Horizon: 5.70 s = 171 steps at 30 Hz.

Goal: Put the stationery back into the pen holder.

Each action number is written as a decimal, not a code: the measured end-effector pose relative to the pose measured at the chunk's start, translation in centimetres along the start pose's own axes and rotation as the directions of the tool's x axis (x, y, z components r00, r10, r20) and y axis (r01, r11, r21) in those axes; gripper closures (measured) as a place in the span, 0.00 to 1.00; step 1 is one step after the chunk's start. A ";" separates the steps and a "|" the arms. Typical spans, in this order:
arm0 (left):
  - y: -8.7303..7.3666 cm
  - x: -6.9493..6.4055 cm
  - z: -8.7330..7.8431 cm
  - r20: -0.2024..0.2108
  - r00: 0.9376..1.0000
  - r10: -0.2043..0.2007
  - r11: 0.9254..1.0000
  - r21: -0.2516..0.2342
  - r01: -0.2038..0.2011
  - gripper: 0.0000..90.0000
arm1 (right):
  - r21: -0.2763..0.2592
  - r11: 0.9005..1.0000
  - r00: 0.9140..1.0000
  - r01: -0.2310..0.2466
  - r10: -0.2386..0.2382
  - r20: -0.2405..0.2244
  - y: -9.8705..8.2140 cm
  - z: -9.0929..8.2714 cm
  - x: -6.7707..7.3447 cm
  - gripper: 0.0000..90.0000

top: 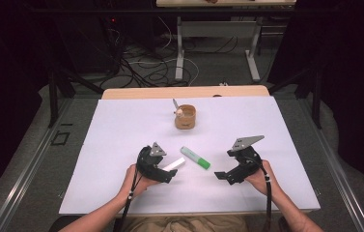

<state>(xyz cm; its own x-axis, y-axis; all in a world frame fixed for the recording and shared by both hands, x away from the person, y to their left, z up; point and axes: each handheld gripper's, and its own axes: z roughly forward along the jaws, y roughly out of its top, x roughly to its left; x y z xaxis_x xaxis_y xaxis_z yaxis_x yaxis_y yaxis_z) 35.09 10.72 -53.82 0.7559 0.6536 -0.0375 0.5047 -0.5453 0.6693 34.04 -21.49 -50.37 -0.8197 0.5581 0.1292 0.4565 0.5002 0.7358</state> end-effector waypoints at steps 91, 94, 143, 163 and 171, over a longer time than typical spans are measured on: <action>3.1 0.7 -0.9 0.083 0.981 0.174 0.982 0.064 -0.179 0.76 | 0.087 0.959 0.962 0.270 -0.273 0.021 2.4 2.5 1.4 0.01; 3.8 0.8 -0.9 0.082 0.983 0.166 0.982 0.077 -0.172 0.76 | 0.081 0.954 0.956 0.288 -0.291 0.036 2.7 2.9 1.4 0.02; 10.7 1.6 1.9 0.188 0.828 0.528 0.823 0.128 -0.553 0.75 | 0.106 0.751 0.757 0.652 -0.652 -0.038 8.6 9.0 -1.7 0.68; 10.7 1.4 1.4 0.179 0.780 0.599 0.779 0.096 -0.620 0.73 | 0.108 0.762 0.769 0.639 -0.635 -0.068 8.3 9.5 -1.3 0.79; 9.8 1.9 0.6 0.124 0.857 0.500 0.858 0.060 -0.510 0.33 | 0.075 0.818 0.821 0.570 -0.570 -0.019 7.7 8.7 -1.8 0.79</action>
<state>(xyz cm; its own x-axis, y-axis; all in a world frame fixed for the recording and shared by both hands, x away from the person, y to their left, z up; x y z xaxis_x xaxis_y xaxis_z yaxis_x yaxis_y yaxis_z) 41.70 6.33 -47.80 0.9519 0.2222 0.2110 0.0726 -0.8325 0.5492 42.07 -12.90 -50.68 -0.9400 0.1608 -0.3010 -0.0675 0.7769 0.6260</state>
